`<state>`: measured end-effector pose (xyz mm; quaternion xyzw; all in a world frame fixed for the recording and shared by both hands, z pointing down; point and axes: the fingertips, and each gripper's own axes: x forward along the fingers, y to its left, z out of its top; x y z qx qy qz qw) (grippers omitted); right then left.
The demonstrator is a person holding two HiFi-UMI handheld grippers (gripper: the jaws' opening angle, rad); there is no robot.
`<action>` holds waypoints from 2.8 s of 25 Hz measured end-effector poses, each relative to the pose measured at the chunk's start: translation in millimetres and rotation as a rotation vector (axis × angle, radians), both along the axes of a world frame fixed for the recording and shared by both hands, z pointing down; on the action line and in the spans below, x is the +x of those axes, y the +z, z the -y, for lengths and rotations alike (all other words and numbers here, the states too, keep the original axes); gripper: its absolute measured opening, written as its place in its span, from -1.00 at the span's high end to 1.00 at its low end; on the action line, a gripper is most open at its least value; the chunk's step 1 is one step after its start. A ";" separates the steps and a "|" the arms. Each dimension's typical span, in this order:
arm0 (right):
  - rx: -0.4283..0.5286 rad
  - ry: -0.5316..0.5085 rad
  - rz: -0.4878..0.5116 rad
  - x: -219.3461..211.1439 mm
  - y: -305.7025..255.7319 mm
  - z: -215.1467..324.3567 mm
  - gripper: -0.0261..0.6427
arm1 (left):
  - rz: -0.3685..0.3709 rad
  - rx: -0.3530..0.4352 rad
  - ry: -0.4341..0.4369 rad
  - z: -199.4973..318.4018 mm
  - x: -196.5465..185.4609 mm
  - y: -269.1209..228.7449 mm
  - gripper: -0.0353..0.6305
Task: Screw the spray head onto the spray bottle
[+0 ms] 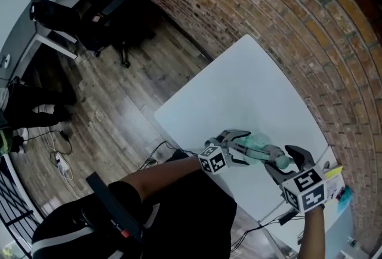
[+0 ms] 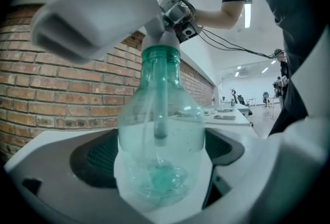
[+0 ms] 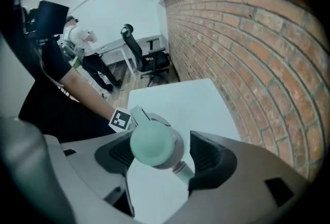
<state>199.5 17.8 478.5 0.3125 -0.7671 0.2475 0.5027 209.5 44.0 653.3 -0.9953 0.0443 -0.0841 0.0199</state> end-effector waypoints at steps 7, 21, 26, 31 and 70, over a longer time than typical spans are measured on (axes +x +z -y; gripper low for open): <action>0.109 -0.671 -0.300 -0.8 -3.4 -12.0 0.05 | -0.005 0.007 -0.010 2.6 -2.4 -11.3 -0.66; -0.014 -0.592 -0.199 2.0 18.5 -9.2 0.07 | -0.045 0.023 -0.012 3.8 -5.5 -25.6 -0.66; -0.070 -0.412 -0.142 -3.4 23.1 -7.5 0.06 | -0.060 0.021 -0.026 5.7 -7.5 -34.8 -0.66; -0.095 -0.264 -0.114 -1.5 23.3 -7.7 0.06 | -0.046 0.013 -0.041 5.7 -5.6 -34.8 -0.66; 0.261 -1.288 -0.515 3.4 -20.2 -13.6 0.06 | 0.003 -0.002 -0.050 13.5 24.5 -62.9 -0.54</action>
